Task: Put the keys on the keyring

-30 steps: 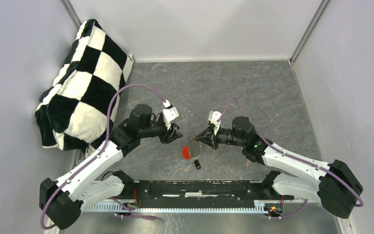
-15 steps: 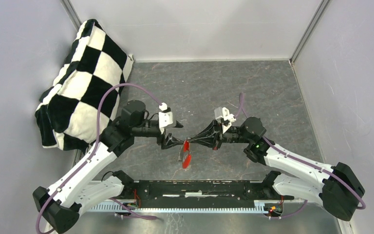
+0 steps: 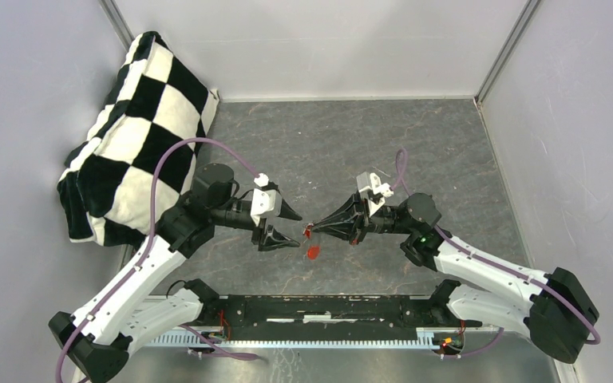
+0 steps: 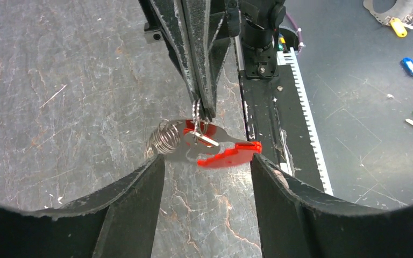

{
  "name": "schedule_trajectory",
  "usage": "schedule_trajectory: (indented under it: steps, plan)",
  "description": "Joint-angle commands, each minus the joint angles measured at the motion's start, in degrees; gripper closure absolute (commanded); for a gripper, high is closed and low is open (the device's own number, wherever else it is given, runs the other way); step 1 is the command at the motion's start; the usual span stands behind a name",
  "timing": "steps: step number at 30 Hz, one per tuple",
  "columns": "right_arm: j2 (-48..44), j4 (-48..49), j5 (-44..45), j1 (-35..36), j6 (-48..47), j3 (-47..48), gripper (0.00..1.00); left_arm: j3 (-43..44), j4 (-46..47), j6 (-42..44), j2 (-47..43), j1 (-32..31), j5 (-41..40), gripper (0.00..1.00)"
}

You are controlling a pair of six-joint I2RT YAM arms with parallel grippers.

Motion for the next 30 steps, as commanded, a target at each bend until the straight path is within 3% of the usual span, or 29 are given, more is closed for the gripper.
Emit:
schedule_trajectory:
  steps: [1, 6, 13, 18, 27, 30]
  plan:
    - [-1.7, 1.7, 1.5, 0.0, -0.4, 0.4, 1.0, -0.7, 8.4, -8.4, -0.4, -0.1, -1.7, 0.34]
    - [-1.7, 1.6, 3.0, 0.0, 0.0, 0.1, 1.0, -2.4, 13.2, -13.6, 0.5, -0.4, -3.4, 0.39]
    - [-1.6, 2.5, 5.6, 0.0, 1.3, -0.6, 1.0, -3.3, 13.5, -12.7, 0.9, -1.2, -1.2, 0.51]
    - [-0.6, 5.1, 6.0, -0.1, 3.5, -1.3, 1.0, -4.1, 12.7, -8.7, -0.3, -1.8, -1.8, 0.71]
    - [0.9, 9.7, 6.3, 0.0, 7.9, -2.7, 1.0, -4.4, 12.6, 3.5, -2.3, -3.7, -8.2, 0.96]
    - [1.0, 10.5, 7.1, 0.0, 8.7, -3.2, 0.99, -4.7, 12.6, 6.4, -2.8, -4.5, -10.4, 0.98]
